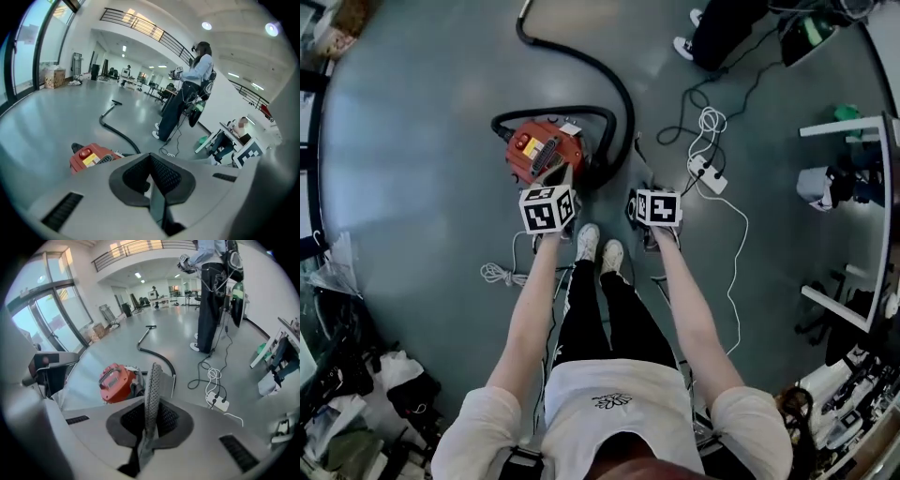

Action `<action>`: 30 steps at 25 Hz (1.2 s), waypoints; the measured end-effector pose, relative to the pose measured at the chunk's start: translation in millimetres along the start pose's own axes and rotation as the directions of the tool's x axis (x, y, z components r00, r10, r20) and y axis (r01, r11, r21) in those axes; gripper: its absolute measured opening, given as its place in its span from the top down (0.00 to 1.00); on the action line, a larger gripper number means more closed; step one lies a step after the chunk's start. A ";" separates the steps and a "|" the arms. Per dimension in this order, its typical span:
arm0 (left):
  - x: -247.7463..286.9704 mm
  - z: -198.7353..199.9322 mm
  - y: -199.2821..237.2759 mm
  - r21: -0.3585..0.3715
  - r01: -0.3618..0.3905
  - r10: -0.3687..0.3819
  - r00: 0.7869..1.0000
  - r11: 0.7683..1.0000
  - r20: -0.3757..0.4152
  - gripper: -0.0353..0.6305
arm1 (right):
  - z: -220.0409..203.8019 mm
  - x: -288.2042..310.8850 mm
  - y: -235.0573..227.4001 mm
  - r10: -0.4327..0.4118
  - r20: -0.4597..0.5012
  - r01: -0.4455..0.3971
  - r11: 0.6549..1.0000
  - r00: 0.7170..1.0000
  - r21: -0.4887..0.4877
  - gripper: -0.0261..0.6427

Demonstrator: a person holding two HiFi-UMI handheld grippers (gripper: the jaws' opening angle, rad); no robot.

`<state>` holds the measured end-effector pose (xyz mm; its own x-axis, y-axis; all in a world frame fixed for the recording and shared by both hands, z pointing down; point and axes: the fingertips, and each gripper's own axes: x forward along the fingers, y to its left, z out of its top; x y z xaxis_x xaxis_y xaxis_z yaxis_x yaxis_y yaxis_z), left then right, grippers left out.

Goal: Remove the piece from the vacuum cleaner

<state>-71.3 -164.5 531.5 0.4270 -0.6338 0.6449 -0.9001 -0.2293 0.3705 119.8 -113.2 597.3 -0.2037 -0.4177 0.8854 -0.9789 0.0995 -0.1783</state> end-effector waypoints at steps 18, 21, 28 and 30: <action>-239.6 240.6 -109.3 0.118 0.091 -0.139 0.849 0.989 0.510 0.94 | 207.7 -317.7 85.0 0.092 0.620 -0.077 0.996 0.779 -0.051 0.93; -249.7 252.7 -131.1 0.181 0.076 -0.162 0.832 0.981 0.531 0.94 | 223.0 -351.9 97.0 0.114 0.675 -0.076 0.993 0.729 -0.085 0.93; -276.0 255.8 -163.3 0.360 -0.011 -0.211 0.794 0.933 0.570 0.94 | 219.7 -380.2 137.6 0.164 0.721 -0.051 0.983 0.673 -0.176 0.93; -278.7 253.5 -165.5 0.368 -0.008 -0.219 0.792 0.930 0.570 0.94 | 213.3 -381.5 145.2 0.185 0.721 -0.062 0.979 0.668 -0.194 0.93</action>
<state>-63.4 -137.2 121.0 0.4854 -0.8730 0.0481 -0.8724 -0.4800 0.0930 52.5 -132.0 142.1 -0.3274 -0.9114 0.2494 -0.9430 0.2987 -0.1466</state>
